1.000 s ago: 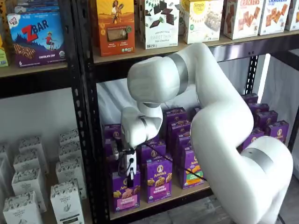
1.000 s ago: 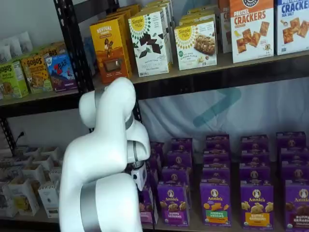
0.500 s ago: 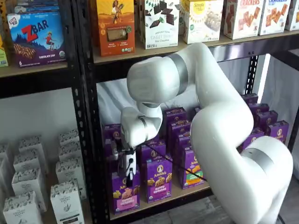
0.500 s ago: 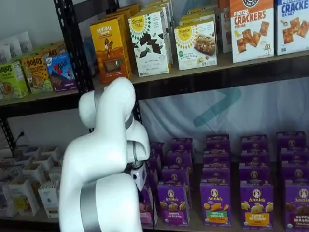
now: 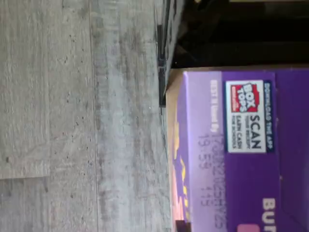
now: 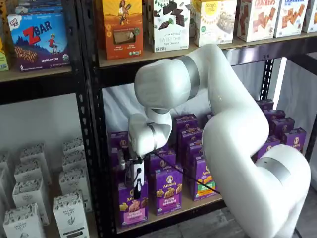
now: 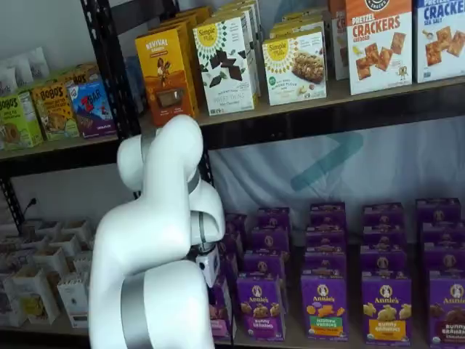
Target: Pick up the purple box with a pink patch in the middle, on the bottom shelf, the first box from the left
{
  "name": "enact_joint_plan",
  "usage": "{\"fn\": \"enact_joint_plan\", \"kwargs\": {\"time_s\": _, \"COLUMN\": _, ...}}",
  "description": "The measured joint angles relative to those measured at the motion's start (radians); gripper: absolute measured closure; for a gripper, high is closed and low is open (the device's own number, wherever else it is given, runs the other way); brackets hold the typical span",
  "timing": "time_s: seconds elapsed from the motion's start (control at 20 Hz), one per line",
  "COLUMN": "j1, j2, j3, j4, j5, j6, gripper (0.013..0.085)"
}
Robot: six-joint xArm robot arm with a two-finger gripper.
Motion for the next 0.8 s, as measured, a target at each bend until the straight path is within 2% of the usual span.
{"fn": "enact_joint_plan", "kwargs": {"time_s": 0.45, "j1": 0.005, "j2": -0.053, "j3": 0.068, "j4": -0.024, "j5": -0.006, "j6": 0.026, "gripper": 0.0690}}
{"fn": "enact_joint_plan", "kwargs": {"time_s": 0.7, "j1": 0.019, "j2": -0.138, "j3": 0.191, "j4": -0.043, "j5": -0.038, "j6": 0.055, "gripper": 0.0690}}
{"fn": "enact_joint_plan", "kwargs": {"time_s": 0.8, "j1": 0.023, "j2": -0.189, "j3": 0.266, "j4": -0.061, "j5": -0.066, "j6": 0.075, "gripper": 0.0690}}
